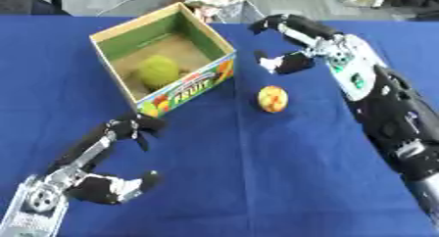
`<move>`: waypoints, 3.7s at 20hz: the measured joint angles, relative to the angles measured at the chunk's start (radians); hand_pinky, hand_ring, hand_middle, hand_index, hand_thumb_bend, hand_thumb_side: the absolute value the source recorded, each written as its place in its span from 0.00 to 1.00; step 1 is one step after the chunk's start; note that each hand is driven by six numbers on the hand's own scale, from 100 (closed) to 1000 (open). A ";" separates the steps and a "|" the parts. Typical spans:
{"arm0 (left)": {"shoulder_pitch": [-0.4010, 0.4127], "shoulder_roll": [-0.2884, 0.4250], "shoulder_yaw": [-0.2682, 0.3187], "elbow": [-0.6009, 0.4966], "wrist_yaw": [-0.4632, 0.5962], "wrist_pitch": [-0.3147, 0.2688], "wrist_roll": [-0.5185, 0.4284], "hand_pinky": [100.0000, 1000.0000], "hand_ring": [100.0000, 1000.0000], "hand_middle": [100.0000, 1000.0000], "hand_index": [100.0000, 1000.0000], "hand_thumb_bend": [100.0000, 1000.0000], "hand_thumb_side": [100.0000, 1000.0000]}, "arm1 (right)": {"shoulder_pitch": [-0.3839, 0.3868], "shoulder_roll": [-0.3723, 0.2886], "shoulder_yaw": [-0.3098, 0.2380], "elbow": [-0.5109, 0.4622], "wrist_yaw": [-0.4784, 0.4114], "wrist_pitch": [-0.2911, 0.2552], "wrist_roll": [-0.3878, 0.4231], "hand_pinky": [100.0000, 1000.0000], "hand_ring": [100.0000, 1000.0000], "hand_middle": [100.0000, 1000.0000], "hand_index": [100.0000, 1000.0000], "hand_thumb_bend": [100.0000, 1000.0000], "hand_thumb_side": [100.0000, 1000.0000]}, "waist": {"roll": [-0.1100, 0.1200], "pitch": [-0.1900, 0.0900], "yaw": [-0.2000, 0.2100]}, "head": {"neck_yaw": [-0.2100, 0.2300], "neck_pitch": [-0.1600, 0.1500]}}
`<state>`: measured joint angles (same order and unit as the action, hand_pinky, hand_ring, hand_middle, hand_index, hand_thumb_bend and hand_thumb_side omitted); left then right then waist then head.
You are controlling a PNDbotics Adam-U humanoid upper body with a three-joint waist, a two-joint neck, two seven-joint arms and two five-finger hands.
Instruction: Pick up objects on the table and place them in the box.
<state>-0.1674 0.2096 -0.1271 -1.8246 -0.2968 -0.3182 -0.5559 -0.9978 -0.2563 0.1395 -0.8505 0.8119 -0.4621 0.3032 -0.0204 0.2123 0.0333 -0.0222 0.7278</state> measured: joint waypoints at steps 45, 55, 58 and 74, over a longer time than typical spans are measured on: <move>0.009 0.000 0.006 0.006 -0.003 0.002 0.003 0.52 0.72 0.73 0.87 0.39 0.56 | 0.102 -0.066 0.059 0.022 -0.008 -0.173 0.221 1.00 0.92 0.81 0.82 0.00 0.61 | -0.006 0.001 -0.020 | 0.022 0.019; 0.009 0.000 0.006 0.006 -0.004 0.003 0.004 0.52 0.72 0.73 0.87 0.38 0.56 | 0.122 -0.153 0.138 -0.086 -0.075 -0.174 0.220 0.98 0.89 0.77 0.48 0.00 0.13 | -0.011 0.000 -0.019 | 0.033 0.020; 0.009 0.001 0.007 0.006 -0.005 0.003 0.004 0.52 0.72 0.73 0.87 0.38 0.56 | 0.128 -0.169 0.143 -0.113 -0.091 -0.187 0.208 0.97 0.87 0.75 0.40 0.00 0.12 | -0.011 0.000 -0.020 | 0.035 0.020; 0.010 0.001 0.007 0.006 -0.006 0.004 0.005 0.52 0.72 0.73 0.87 0.38 0.56 | 0.091 -0.183 0.160 -0.170 -0.121 -0.241 0.153 0.95 0.84 0.71 0.32 0.00 0.10 | -0.013 -0.004 -0.019 | 0.038 0.020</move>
<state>-0.1572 0.2102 -0.1204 -1.8189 -0.3029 -0.3144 -0.5511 -0.9072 -0.4396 0.2997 -1.0208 0.6910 -0.7028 0.4563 -0.0330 0.2087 0.0140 0.0161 0.7476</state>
